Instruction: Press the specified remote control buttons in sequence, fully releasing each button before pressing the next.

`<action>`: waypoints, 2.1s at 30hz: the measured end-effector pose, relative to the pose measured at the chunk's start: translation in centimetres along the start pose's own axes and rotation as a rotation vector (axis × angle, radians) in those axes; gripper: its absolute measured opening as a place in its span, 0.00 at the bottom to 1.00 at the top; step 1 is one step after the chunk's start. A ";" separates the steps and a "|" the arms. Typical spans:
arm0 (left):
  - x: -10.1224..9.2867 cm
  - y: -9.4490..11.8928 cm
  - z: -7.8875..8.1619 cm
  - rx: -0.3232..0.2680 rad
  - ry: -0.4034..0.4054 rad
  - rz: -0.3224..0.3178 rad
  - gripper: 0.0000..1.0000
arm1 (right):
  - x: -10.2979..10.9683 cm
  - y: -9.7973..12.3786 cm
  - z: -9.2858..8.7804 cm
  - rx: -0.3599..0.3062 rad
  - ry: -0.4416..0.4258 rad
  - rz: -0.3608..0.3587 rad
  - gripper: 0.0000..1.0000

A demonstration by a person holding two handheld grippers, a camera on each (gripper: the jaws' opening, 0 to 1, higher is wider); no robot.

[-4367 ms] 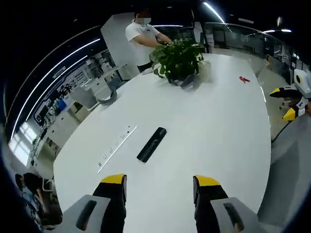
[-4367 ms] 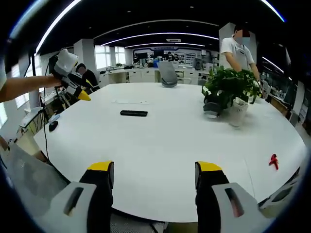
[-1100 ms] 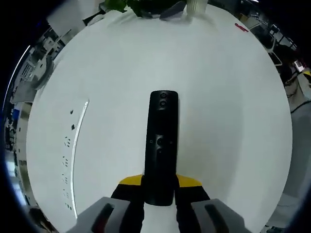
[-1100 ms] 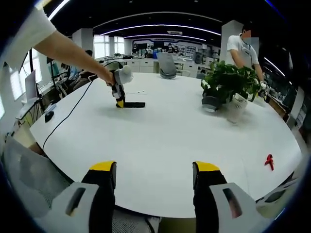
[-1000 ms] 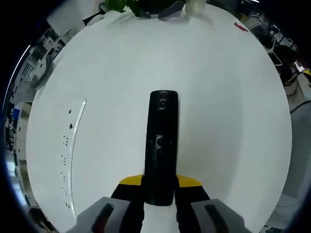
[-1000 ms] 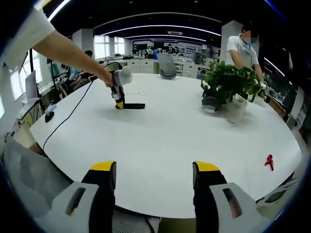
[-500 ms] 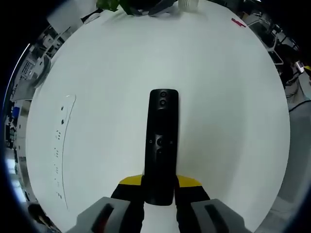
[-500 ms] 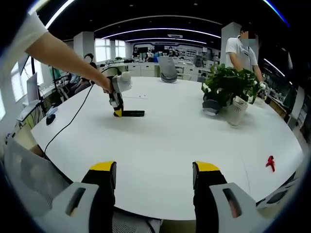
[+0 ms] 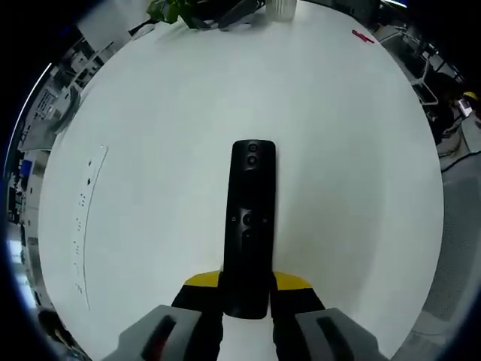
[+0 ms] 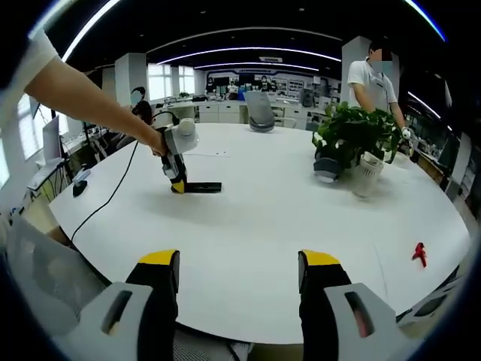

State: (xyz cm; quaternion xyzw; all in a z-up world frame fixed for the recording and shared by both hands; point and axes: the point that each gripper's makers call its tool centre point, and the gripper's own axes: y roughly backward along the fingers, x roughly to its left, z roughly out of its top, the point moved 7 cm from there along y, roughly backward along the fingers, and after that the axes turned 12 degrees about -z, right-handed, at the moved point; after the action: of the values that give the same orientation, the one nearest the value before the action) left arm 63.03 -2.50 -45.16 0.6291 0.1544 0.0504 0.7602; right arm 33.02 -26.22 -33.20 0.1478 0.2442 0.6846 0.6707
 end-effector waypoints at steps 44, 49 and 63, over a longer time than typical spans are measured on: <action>-8.3 -1.4 -1.9 -0.015 -0.012 0.002 0.23 | 0.2 0.0 -0.1 -0.005 0.021 0.019 0.65; -9.1 -1.5 -2.2 -0.018 -0.013 0.002 0.23 | 0.3 0.0 0.0 -0.010 0.022 0.025 0.65; -10.9 -1.7 -3.1 -0.058 0.017 0.007 0.23 | 0.5 0.2 0.2 -0.030 0.034 0.036 0.66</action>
State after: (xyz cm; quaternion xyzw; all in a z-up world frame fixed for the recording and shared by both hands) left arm 51.55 -2.92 -45.46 0.6069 0.1573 0.0629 0.7765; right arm 32.90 -25.70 -33.01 0.1305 0.2424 0.7024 0.6563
